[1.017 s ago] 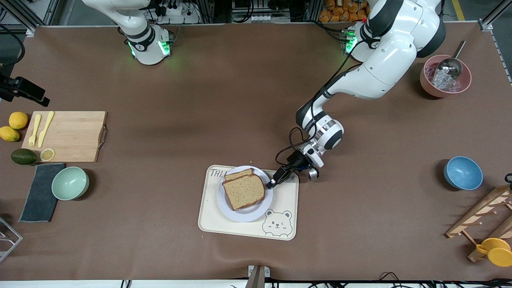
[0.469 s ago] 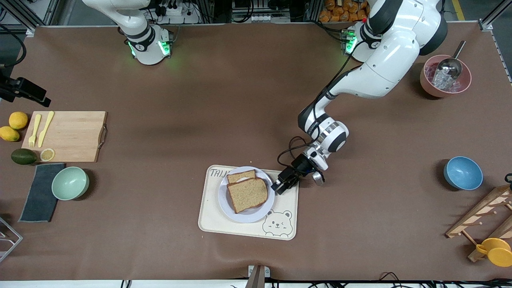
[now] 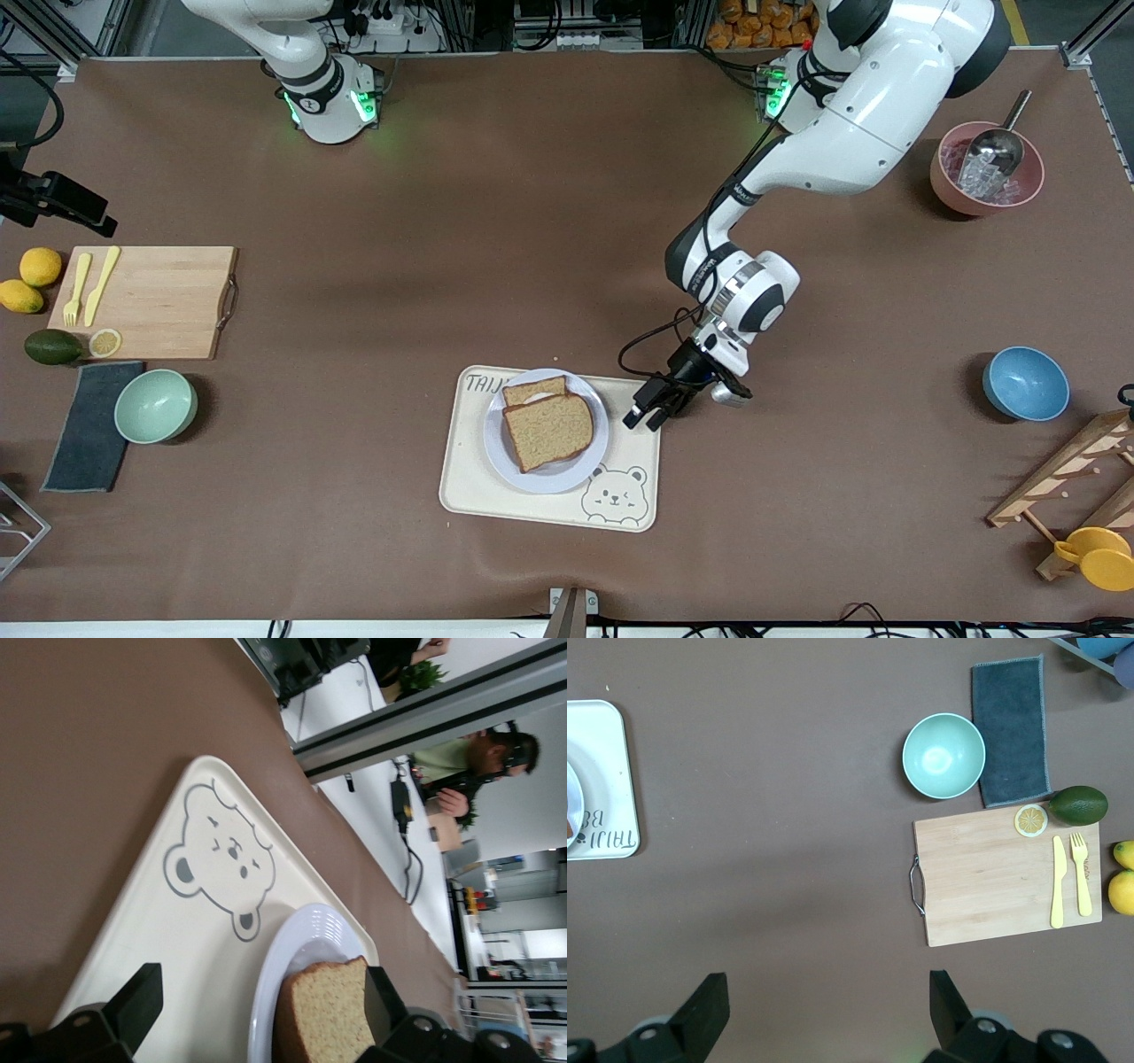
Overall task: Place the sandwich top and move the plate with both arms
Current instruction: 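Open the left gripper and draw it back from the plate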
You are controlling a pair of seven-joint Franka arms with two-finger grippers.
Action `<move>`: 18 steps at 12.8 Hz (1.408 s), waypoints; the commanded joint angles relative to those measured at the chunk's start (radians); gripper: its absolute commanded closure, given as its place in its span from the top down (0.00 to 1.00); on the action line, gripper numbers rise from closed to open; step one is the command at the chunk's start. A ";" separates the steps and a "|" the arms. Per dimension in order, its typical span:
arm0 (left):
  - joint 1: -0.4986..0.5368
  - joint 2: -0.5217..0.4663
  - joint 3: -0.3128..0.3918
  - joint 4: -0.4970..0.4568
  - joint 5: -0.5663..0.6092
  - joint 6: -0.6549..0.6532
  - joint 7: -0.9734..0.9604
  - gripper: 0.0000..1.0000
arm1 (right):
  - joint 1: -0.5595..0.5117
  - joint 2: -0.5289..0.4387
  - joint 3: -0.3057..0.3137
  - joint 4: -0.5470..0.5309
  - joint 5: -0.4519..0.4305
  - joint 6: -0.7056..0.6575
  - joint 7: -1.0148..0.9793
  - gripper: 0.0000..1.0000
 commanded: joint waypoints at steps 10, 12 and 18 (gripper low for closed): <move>0.166 -0.019 -0.033 -0.014 0.537 0.251 0.062 1.00 | 0.002 -0.003 0.002 -0.002 -0.005 -0.009 -0.005 1.00; 0.212 -0.019 -0.033 -0.045 0.700 0.245 0.062 1.00 | 0.002 -0.003 0.002 -0.002 -0.005 -0.010 -0.005 1.00; 0.381 -0.039 -0.026 -0.145 1.085 0.040 0.022 1.00 | 0.002 -0.005 0.002 -0.002 -0.005 -0.012 -0.004 1.00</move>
